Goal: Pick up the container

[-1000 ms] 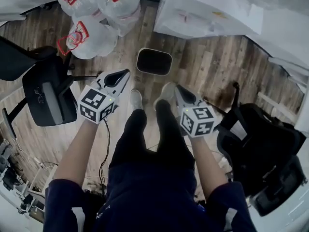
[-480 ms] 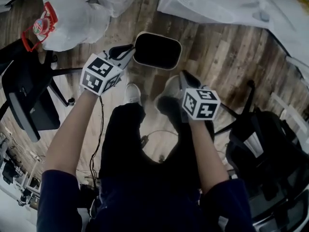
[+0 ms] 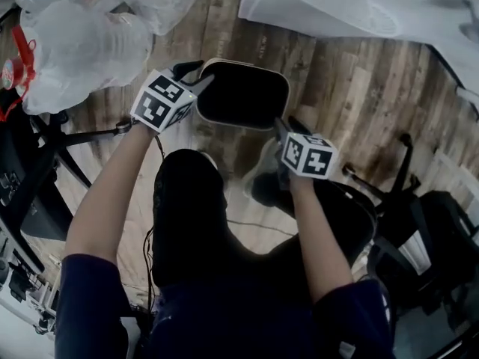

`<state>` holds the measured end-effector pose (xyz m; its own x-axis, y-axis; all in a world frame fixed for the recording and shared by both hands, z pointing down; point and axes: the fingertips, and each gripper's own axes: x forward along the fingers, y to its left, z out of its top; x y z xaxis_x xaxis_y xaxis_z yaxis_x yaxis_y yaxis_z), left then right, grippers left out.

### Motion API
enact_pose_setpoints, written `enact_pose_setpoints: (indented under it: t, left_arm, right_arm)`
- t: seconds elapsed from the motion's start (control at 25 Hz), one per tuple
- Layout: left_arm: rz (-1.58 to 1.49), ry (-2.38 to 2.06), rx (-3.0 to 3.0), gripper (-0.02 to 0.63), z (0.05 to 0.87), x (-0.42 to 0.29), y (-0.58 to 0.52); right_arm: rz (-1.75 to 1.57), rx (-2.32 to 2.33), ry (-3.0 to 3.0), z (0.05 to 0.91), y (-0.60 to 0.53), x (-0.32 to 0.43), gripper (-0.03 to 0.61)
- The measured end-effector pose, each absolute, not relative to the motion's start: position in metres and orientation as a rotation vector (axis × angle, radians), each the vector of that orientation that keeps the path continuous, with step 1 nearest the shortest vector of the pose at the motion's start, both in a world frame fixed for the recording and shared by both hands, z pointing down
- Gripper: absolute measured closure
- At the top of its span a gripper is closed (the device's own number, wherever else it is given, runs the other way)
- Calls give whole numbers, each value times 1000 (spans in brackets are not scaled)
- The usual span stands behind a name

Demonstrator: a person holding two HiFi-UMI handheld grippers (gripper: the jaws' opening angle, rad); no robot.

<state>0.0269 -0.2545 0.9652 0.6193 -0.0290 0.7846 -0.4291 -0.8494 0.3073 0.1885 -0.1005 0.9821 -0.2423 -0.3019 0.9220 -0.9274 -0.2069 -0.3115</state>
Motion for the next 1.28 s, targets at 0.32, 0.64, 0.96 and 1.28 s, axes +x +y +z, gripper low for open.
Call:
enact_pose_setpoints:
  t: [0.32, 0.64, 0.96, 1.28]
  left_arm:
    - [1316, -245, 2317, 391, 1047, 31, -255]
    - [1353, -227, 2171, 475, 1083, 36, -244]
    - [1401, -307, 2190, 514, 1058, 23, -247]
    - [1349, -399, 2178, 515, 928, 6, -254]
  right_arm:
    - [1617, 1492, -1427, 1060, -83, 179, 379]
    - [1634, 1597, -1316, 1087, -81, 180, 419]
    - [1556, 1644, -1285, 1062, -90, 184, 476]
    - [1483, 1663, -1376, 925, -118, 187, 479]
